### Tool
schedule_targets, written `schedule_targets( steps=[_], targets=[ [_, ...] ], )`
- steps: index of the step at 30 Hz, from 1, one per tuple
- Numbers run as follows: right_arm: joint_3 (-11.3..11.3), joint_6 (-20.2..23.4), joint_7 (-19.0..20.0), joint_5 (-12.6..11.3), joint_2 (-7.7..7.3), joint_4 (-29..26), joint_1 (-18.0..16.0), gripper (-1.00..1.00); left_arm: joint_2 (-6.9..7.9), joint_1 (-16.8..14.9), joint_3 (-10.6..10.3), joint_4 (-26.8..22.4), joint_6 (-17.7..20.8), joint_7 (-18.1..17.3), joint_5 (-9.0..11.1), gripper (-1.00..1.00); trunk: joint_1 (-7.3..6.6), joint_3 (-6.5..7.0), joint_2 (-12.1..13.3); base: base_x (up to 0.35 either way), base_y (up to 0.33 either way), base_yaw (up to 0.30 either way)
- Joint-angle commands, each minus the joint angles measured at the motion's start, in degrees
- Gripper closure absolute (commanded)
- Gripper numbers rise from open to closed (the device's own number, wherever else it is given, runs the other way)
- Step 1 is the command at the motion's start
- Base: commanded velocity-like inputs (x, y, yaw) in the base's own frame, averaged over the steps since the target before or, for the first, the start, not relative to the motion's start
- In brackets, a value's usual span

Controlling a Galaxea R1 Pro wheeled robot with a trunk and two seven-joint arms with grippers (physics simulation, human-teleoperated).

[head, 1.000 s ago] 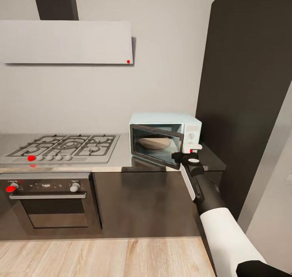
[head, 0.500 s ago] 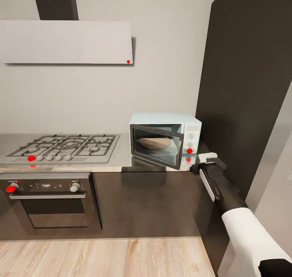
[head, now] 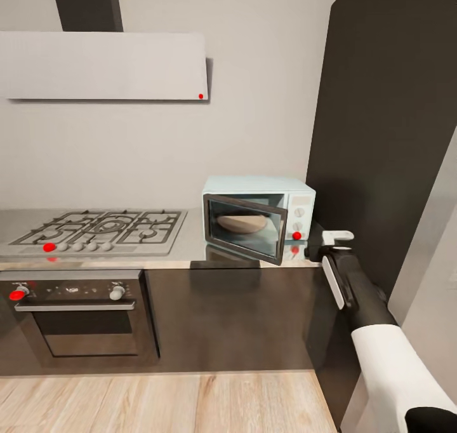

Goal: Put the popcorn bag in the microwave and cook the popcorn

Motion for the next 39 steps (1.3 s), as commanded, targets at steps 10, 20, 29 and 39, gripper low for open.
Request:
schedule_targets(
  steps=[10,20,29,39],
  targets=[
    [0.2,0.1,0.0,0.3,0.13,0.1,0.0,-1.0,0.04,0.0,-0.1,0.0,0.0,-0.2,0.4,-1.0,0.0,-0.06,0.0,0.116,0.0,0.0],
    [0.3,0.1,0.0,0.3,0.1,0.1,0.0,-1.0,0.07,0.0,-0.1,0.0,-0.1,-0.2,0.4,-1.0,0.0,-0.06,0.0,0.315,0.0,0.0],
    [0.5,0.2,1.1,0.1,0.38,0.4,0.0,-1.0,0.05,0.0,-0.1,0.0,-0.1,-0.2,0.4,-1.0,0.0,-0.06,0.0,0.16,0.0,0.0],
    [0.4,0.4,16.9,0.6,-0.22,0.5,0.0,-1.0,0.01,0.0,0.0,0.0,-0.1,-0.2,0.4,-1.0,0.0,-0.06,0.0,0.002,0.0,0.0]
  ],
)
